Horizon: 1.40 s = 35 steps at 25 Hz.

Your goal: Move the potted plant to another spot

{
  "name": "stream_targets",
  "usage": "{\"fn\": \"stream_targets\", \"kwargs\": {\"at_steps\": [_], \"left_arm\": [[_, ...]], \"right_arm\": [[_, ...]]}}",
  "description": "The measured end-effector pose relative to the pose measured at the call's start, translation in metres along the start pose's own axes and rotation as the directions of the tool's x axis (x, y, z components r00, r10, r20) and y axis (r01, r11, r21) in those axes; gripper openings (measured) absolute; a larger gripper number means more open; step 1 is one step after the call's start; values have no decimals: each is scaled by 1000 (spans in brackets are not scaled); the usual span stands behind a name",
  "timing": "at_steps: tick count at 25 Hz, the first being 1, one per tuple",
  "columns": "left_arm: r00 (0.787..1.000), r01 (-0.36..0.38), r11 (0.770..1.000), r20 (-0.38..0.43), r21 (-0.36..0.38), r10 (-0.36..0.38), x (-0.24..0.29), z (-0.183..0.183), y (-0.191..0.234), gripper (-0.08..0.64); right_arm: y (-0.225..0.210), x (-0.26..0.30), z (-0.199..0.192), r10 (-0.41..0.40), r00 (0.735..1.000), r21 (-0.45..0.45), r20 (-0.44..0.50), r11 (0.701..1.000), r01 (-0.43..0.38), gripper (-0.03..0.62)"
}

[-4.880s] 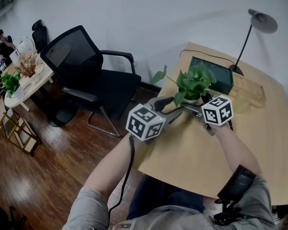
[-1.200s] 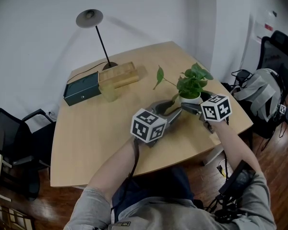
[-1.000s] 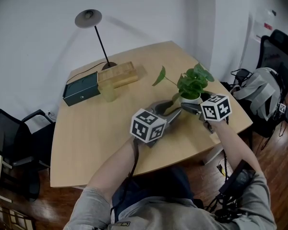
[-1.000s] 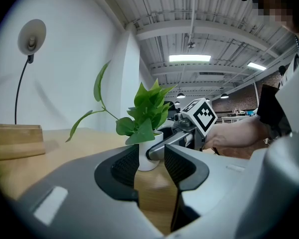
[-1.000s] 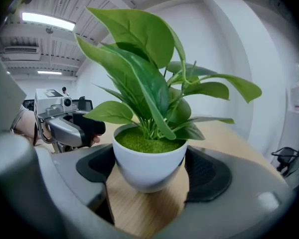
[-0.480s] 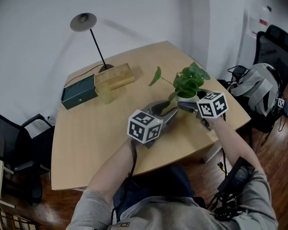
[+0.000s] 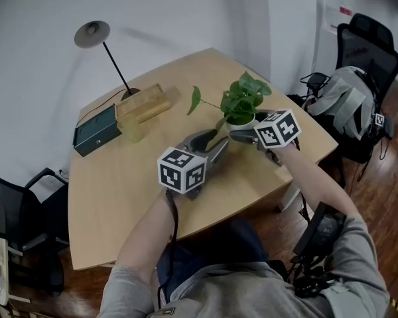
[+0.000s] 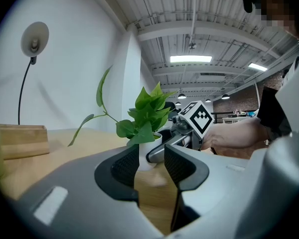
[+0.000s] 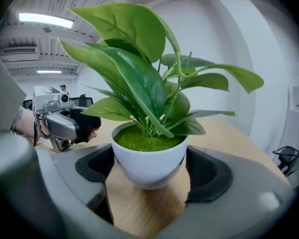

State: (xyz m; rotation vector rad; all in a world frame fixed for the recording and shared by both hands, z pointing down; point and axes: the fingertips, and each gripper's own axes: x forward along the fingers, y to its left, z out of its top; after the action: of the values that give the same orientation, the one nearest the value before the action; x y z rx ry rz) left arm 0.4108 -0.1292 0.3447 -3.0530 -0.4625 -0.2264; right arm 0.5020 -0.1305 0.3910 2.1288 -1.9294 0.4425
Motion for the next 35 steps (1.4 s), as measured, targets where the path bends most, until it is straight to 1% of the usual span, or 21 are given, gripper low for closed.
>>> {"fn": "stream_targets", "kwargs": {"at_steps": [7,15,25,29,31,33,35], "left_arm": [[1000,-7,1000,2,-8,7,-6,3,-3,153],[1000,-13,1000,-2,-22,12,-8,1,-4,153],[1000,-10,999,-7,-38,10,-8,-2,-9,153],[1000,-10,999,-8,-42,10,-10,-3,-11,153],[1000,-12,999,-10,-45,12,-13,-3,-12,153],[1000,-14,999,-12,-48,13,-16,-4,-14,152],[1000,-17,998,-11,-54,16,-21,-7,-17,152]], "right_arm": [[5,-5,-2,5,1000,10,6,1000,-5,465],[-2,-15,-7,-22,1000,23,-4,999,22,477],[9,-30,-16,-10,1000,22,-22,1000,10,476],[16,-37,-20,0,1000,33,-14,999,1,471],[22,-39,-20,10,1000,40,-10,999,-10,457],[29,-42,-20,24,1000,40,-6,999,-24,420],[39,-44,-21,42,999,40,4,998,-42,338]]}}
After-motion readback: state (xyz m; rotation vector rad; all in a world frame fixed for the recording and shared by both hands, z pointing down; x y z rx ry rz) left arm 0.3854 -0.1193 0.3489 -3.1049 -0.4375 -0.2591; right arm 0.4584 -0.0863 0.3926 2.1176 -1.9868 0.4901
